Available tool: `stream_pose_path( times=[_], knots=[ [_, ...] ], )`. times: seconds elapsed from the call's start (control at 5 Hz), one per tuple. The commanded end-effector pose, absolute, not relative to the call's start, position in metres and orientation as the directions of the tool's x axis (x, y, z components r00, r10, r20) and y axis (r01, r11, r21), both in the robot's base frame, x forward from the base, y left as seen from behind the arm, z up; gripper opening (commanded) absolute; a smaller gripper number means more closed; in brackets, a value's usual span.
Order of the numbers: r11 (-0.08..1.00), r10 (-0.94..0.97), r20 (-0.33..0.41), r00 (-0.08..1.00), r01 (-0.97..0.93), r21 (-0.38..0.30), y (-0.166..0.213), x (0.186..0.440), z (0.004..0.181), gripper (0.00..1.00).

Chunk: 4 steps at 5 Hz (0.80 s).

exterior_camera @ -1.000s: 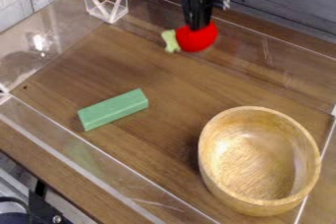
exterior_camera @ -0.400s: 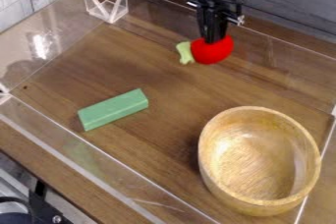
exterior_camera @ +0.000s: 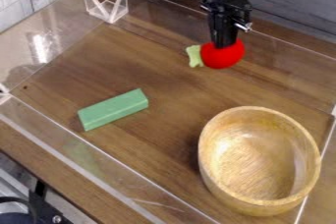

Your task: Move the red object to the right side of the table

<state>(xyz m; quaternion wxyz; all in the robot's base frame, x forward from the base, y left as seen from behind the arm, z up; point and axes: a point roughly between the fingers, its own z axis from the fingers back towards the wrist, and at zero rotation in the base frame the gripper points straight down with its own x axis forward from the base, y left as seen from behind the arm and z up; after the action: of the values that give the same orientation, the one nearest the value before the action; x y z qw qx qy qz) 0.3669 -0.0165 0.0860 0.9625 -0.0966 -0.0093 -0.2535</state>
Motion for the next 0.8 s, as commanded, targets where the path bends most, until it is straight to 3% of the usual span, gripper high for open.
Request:
stream_pose_path(
  times=[0.0,0.4,0.6],
  knots=[
    [0.851,-0.489,0.124,0.864,0.503,-0.150,-0.040,0.367,0.113,0.00],
    [0.861,-0.450,0.150,0.880,0.473,-0.187,-0.073,0.362,0.075,0.00],
    [0.865,-0.437,0.152,0.887,0.460,-0.198,-0.079,0.362,0.060,1.00]
  ],
)
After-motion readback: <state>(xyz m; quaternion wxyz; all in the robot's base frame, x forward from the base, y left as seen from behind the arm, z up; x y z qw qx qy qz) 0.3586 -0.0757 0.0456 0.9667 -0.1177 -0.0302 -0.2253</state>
